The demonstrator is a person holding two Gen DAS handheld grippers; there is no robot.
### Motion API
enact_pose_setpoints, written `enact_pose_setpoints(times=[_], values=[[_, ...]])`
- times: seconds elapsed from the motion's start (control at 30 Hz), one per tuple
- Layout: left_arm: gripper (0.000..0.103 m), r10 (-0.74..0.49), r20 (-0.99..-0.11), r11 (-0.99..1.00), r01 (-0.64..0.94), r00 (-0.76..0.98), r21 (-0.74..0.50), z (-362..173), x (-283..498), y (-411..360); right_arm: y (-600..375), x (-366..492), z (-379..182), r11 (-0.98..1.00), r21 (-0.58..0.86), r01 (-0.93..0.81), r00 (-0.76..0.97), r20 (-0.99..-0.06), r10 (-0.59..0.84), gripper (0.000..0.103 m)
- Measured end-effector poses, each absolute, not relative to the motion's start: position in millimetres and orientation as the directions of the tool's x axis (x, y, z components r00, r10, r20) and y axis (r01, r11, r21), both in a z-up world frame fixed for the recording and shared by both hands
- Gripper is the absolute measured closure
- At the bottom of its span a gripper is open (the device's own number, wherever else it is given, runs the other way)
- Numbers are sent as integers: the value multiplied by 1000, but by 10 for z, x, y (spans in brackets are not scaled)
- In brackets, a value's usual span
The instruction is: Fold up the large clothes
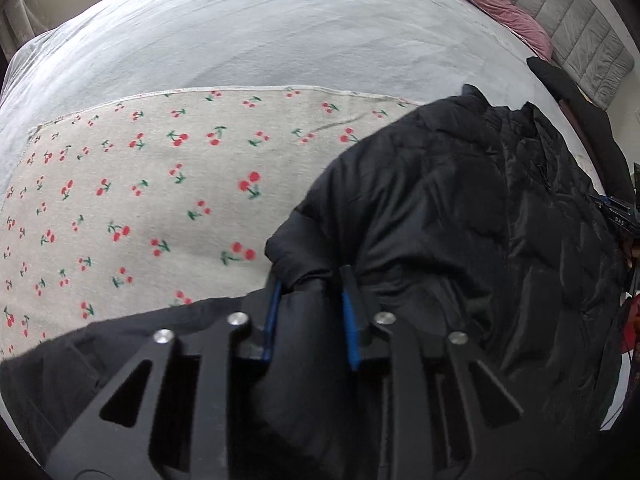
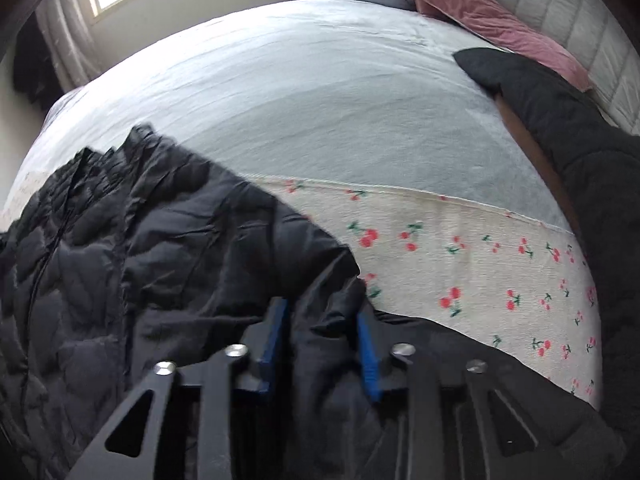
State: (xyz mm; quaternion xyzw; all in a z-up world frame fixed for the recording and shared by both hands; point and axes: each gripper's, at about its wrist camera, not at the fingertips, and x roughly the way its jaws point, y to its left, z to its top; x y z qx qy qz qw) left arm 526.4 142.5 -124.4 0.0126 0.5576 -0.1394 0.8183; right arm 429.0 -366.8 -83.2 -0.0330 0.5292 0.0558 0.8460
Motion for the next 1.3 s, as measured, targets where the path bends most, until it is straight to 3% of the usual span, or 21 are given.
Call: enact_pose_setpoints(times=[0.07, 0.2, 0.27, 0.37, 0.43, 0.5, 0.57, 0.6, 0.67, 0.7, 0.73, 0.77, 0.97, 1.17, 1.3], values=[[93, -160, -909, 972, 221, 386, -78, -1199, 5142, 1287, -3478, 4209, -791, 986, -79, -145, 453, -892, -5, 97], [95, 85, -801, 972, 128, 593, 198, -991, 5028, 1113, -3213, 4041, -616, 951, -299, -72, 574, -793, -206, 98], [95, 125, -758, 975, 61, 640, 212, -828, 5133, 1191, -3203, 4067, -478, 936, -352, -7, 620, -736, -272, 98], [95, 144, -724, 983, -15, 674, 182, -591, 5380, 1217, -3245, 4231, -246, 948, -310, 75, 656, -701, -281, 98], [95, 195, -662, 970, -43, 724, 239, -489, 5488, 1139, -3164, 4315, -154, 935, -338, 111, 691, -650, -317, 98], [89, 222, -637, 964, -70, 738, 255, -468, 5653, 1102, -3155, 4512, -186, 930, -340, 137, 685, -646, -337, 96], [74, 229, -692, 968, -82, 685, 239, -524, 5775, 1103, -3264, 4693, -264, 947, -287, 141, 645, -699, -308, 88], [66, 208, -712, 974, -77, 670, 212, -525, 5749, 1111, -3280, 4686, -258, 955, -261, 142, 639, -712, -290, 86], [30, 117, -728, 990, -17, 676, 143, -485, 5567, 1081, -3305, 4587, -169, 975, -196, 104, 641, -736, -217, 67], [27, 76, -728, 992, 21, 682, 123, -468, 5467, 1033, -3251, 4454, -100, 981, -180, 69, 642, -745, -181, 60], [26, 57, -736, 991, 51, 674, 123, -471, 5366, 949, -3219, 4348, -63, 986, -167, 23, 638, -757, -144, 47], [26, 47, -753, 989, 76, 656, 128, -469, 5279, 884, -3191, 4238, -25, 988, -150, -23, 623, -775, -103, 42], [26, -175, -861, 948, 317, 478, -17, -503, 4525, 508, -3099, 3576, -21, 958, 80, -275, 374, -909, 184, 42], [24, -377, -887, 847, 487, 268, -213, -483, 3986, -188, -3286, 3129, 4, 944, 104, -314, 293, -935, 201, 41], [24, -494, -857, 762, 548, 146, -346, -618, 3879, -648, -3435, 3076, -115, 946, 145, -290, 255, -941, 223, 41]])
